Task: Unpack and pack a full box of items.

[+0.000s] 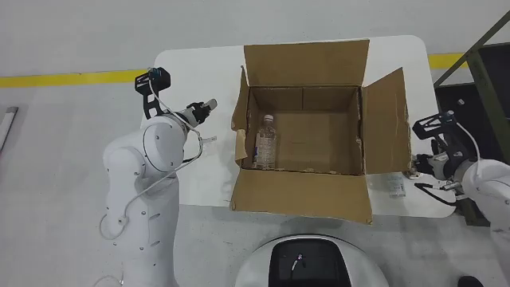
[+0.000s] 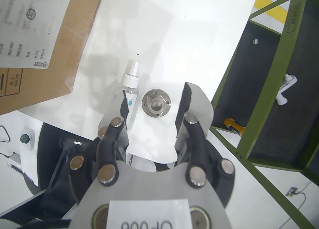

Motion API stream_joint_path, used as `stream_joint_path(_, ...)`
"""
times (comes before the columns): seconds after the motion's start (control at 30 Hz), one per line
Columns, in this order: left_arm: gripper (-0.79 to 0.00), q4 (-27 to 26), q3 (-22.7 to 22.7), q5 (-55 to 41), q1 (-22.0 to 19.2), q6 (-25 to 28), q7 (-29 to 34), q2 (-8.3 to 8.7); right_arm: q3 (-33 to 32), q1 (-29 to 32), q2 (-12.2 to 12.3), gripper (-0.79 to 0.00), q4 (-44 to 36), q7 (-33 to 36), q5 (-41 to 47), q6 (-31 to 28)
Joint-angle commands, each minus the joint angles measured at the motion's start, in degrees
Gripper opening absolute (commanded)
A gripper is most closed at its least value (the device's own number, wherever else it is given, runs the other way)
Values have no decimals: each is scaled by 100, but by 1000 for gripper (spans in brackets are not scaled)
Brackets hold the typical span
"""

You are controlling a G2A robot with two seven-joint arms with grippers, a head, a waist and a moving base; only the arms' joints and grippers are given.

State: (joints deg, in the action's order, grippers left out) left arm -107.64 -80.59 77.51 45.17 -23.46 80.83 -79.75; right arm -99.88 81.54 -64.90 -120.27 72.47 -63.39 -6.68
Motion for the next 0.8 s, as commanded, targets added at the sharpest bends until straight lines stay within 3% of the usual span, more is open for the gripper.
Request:
stream_joint_path(0.0, 0, 0, 0, 0, 0, 0, 0, 0, 37, 42, -1, 0, -28, 110, 54, 150)
stream_joint_path(0.1, 0, 0, 0, 0, 0, 0, 0, 0, 169, 110, -5, -18, -45, 178, 59, 330)
stream_joint_path(0.13, 0, 0, 0, 0, 0, 0, 0, 0, 228, 123, -8, -132, -52, 181, 57, 392)
stream_joint_path(0.17, 0, 0, 0, 0, 0, 0, 0, 0, 293, 133, -11, -397, -54, 181, 51, 447)
stream_joint_path(0.27, 0, 0, 0, 0, 0, 0, 0, 0, 490, 125, -13, -434, -37, 160, -80, 523)
stream_joint_path(0.4, 0, 0, 0, 0, 0, 0, 0, 0, 708, 90, -17, -425, 73, 102, -218, 614)
stream_joint_path(0.47, 0, 0, 0, 0, 0, 0, 0, 0, 784, 81, -19, -403, 115, 59, -236, 639)
stream_joint_path(0.5, 0, 0, 0, 0, 0, 0, 0, 0, 815, 81, -18, -305, 135, 44, -269, 639)
stream_joint_path(0.53, 0, 0, 0, 0, 0, 0, 0, 0, 842, 79, -18, -299, 151, 28, -283, 648)
stream_joint_path(0.73, 0, 0, 0, 0, 0, 0, 0, 0, 982, 62, -19, -342, 293, -85, -331, 676)
stream_joint_path(0.77, 0, 0, 0, 0, 0, 0, 0, 0, 999, 63, -19, -379, 312, -97, -336, 685)
